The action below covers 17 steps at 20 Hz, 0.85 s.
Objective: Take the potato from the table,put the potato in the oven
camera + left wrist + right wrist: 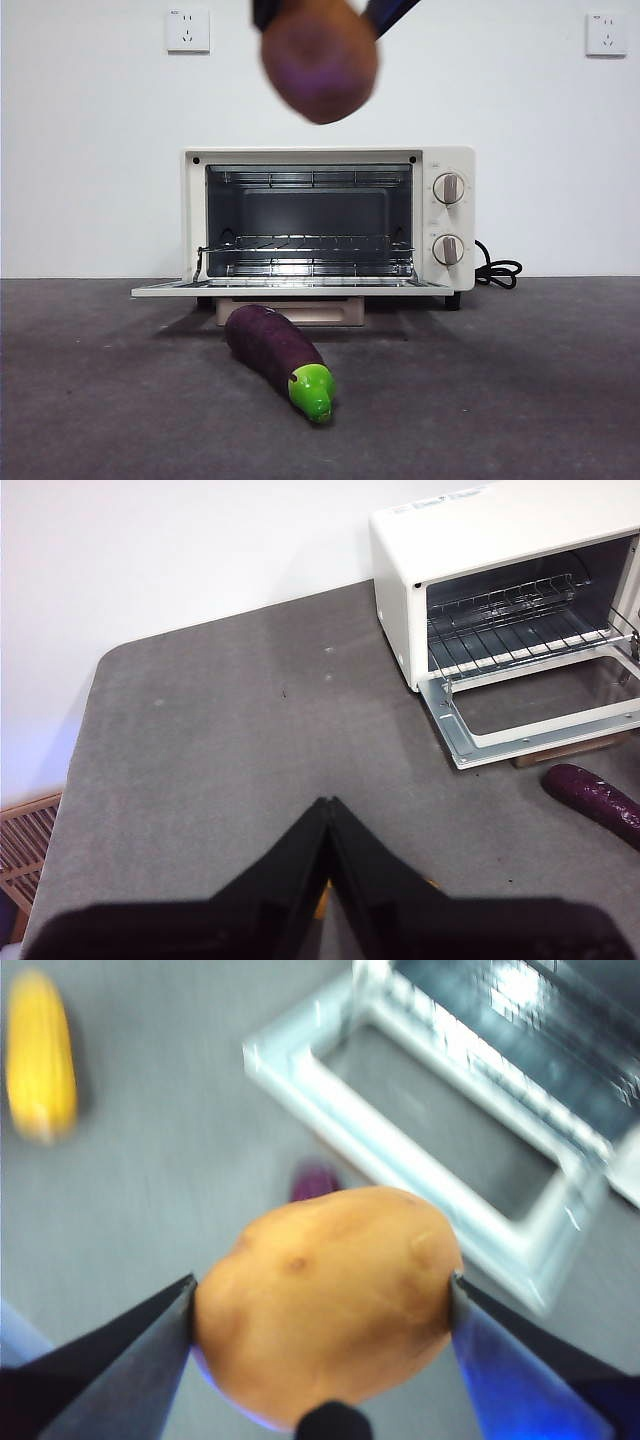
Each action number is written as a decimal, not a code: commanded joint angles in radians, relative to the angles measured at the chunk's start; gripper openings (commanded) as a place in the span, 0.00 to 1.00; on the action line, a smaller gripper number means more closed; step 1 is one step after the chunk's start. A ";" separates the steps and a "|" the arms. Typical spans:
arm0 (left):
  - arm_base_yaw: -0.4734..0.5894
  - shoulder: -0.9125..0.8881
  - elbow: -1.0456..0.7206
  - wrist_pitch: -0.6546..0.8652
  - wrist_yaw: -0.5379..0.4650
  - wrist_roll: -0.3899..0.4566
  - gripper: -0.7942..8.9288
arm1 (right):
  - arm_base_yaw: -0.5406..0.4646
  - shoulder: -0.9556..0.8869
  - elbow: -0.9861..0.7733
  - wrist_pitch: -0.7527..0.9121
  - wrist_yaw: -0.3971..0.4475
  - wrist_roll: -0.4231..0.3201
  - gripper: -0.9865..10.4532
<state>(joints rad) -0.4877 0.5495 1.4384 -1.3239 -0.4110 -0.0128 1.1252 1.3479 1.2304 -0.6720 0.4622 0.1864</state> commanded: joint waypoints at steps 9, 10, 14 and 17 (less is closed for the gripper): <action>-0.003 -0.004 -0.004 0.004 -0.001 0.003 0.08 | -0.396 0.336 -0.036 0.642 -0.269 0.030 0.09; -0.003 -0.004 -0.004 0.004 -0.002 0.016 0.08 | -0.409 0.383 -0.003 0.644 -0.269 0.027 0.09; -0.003 -0.004 -0.004 0.004 -0.005 0.025 0.08 | -0.439 0.555 0.167 0.629 -0.264 0.028 0.10; -0.003 -0.004 -0.004 0.004 -0.008 0.027 0.08 | -0.446 0.650 0.274 0.614 -0.245 0.032 0.15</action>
<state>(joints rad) -0.4877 0.5495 1.4384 -1.3239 -0.4152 0.0010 0.6800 1.9831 1.4986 -0.0612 0.2142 0.2066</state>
